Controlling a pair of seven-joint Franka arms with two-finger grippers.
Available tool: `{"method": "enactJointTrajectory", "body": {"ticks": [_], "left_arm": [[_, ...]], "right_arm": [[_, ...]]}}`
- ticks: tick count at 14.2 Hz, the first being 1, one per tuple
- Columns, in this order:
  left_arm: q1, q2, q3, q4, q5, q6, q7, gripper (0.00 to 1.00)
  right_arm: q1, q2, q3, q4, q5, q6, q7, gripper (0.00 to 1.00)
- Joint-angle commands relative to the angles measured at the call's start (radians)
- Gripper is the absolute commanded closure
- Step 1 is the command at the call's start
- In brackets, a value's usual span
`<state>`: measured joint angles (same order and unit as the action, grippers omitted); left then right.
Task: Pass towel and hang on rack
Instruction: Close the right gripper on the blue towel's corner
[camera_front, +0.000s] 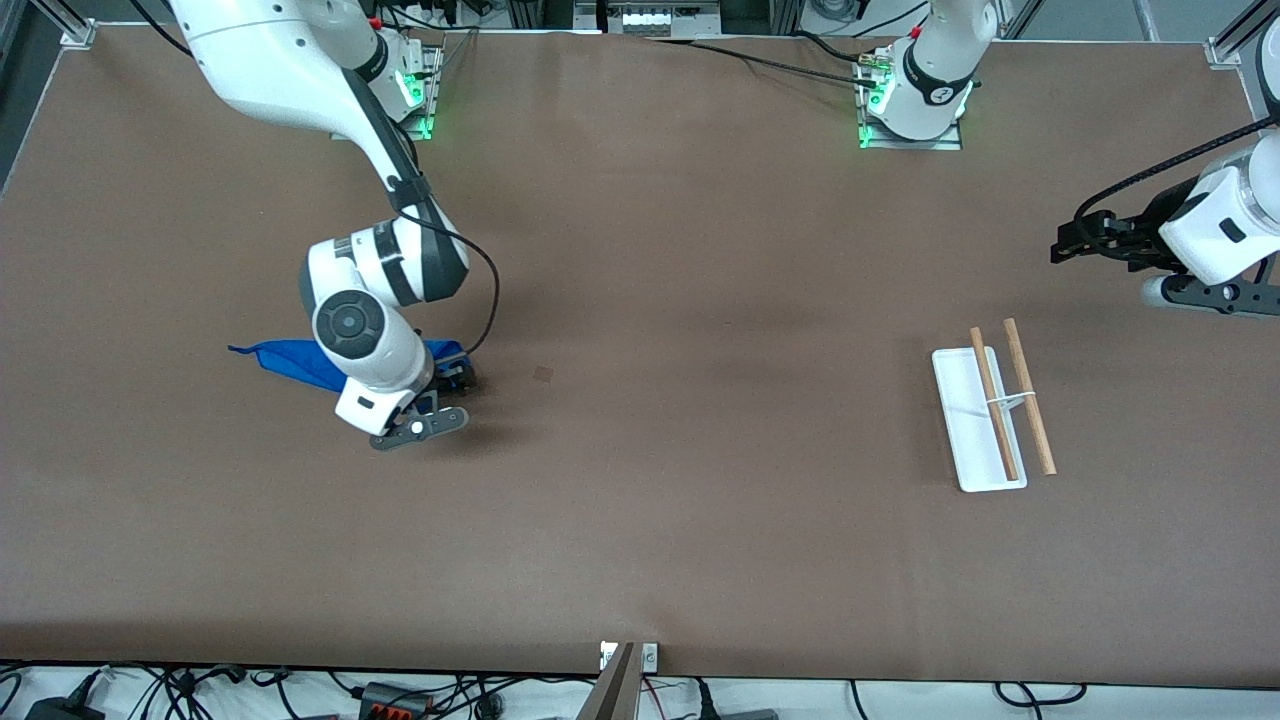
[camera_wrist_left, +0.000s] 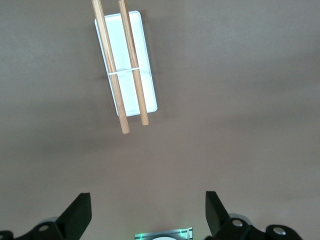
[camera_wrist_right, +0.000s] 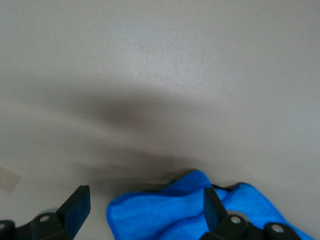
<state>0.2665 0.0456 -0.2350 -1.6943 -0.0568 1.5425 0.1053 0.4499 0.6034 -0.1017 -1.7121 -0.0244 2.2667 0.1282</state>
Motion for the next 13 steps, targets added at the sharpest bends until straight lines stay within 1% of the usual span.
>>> {"method": "enactJointTrajectory", "body": {"ticks": [1,4,6,10,11,12,13], "left_arm": [[0.008,0.005,-0.003,0.021,-0.021,-0.036,0.016,0.0],[0.008,0.005,-0.004,0.021,-0.021,-0.036,0.019,0.0],[0.008,0.005,-0.003,0.021,-0.023,-0.036,0.025,0.0],[0.008,0.005,-0.004,0.021,-0.023,-0.036,0.025,0.0],[0.008,0.005,-0.004,0.021,-0.023,-0.036,0.025,0.0],[0.008,0.005,-0.004,0.021,-0.023,-0.036,0.025,0.0],[0.008,0.005,-0.004,0.021,-0.023,-0.036,0.027,0.0]], "right_arm": [[0.013,0.013,-0.01,0.031,0.073,-0.006,0.21,0.0],[0.013,0.013,-0.01,0.02,0.171,-0.015,0.376,0.0],[0.019,0.018,-0.01,0.005,0.179,-0.016,0.505,0.02],[0.039,0.03,-0.01,-0.008,0.178,-0.015,0.689,0.11],[0.05,0.03,-0.012,-0.008,0.178,-0.013,0.726,0.15],[0.061,0.036,-0.012,-0.009,0.178,-0.015,0.752,0.22],[0.061,0.039,-0.013,-0.012,0.178,-0.016,0.769,0.26]]}}
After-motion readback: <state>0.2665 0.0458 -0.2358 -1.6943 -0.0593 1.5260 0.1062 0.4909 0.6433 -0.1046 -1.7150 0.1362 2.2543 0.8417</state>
